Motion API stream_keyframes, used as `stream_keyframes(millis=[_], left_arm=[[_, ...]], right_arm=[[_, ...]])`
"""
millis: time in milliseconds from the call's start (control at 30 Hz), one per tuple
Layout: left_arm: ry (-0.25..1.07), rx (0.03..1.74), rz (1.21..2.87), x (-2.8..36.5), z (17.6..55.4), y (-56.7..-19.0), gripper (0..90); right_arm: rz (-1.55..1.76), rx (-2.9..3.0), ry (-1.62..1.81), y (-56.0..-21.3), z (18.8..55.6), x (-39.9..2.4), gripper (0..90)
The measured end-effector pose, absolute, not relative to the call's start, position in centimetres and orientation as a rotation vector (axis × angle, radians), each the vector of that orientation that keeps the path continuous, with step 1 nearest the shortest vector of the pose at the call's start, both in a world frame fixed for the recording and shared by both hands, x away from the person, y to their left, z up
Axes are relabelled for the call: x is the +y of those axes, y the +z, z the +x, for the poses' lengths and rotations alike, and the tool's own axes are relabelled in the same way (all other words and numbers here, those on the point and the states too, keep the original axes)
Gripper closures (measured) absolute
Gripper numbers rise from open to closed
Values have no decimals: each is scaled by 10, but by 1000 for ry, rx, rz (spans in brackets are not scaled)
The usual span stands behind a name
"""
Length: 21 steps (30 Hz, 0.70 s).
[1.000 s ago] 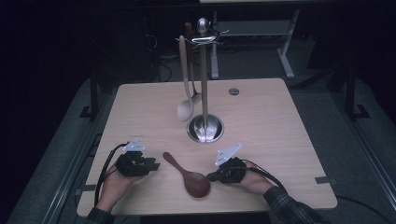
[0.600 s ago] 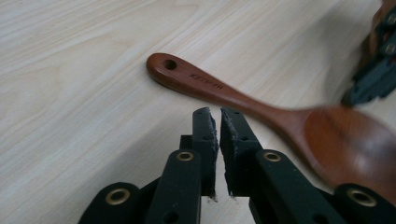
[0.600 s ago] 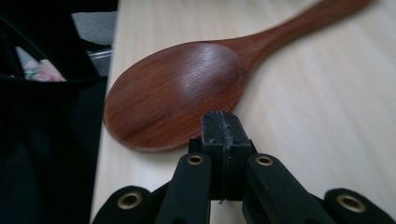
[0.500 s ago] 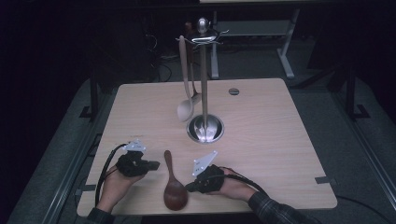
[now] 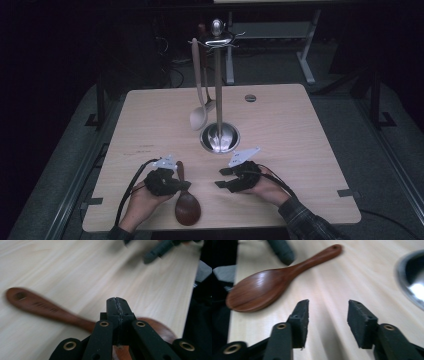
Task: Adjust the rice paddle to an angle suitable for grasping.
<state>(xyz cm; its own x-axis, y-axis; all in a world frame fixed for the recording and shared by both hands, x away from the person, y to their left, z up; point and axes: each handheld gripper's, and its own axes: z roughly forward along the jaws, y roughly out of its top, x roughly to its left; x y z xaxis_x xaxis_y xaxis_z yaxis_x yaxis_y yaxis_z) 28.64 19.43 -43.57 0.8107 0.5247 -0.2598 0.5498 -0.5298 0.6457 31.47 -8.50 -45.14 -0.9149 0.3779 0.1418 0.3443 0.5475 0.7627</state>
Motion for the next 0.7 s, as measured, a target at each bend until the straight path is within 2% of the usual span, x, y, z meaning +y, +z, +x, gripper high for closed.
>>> stream_keyframes(millis=[300, 533, 700], left_arm=[[-120, 670, 2326, 154, 275, -446, 896], [-135, 682, 2370, 159, 267, -448, 897], [-84, 689, 2425, 164, 263, -446, 897]], right_arm=[[738, 2660, 1300, -452, 325, -103, 443], [743, 2661, 1300, -453, 326, -104, 434], [743, 2662, 1294, -454, 326, -104, 433]])
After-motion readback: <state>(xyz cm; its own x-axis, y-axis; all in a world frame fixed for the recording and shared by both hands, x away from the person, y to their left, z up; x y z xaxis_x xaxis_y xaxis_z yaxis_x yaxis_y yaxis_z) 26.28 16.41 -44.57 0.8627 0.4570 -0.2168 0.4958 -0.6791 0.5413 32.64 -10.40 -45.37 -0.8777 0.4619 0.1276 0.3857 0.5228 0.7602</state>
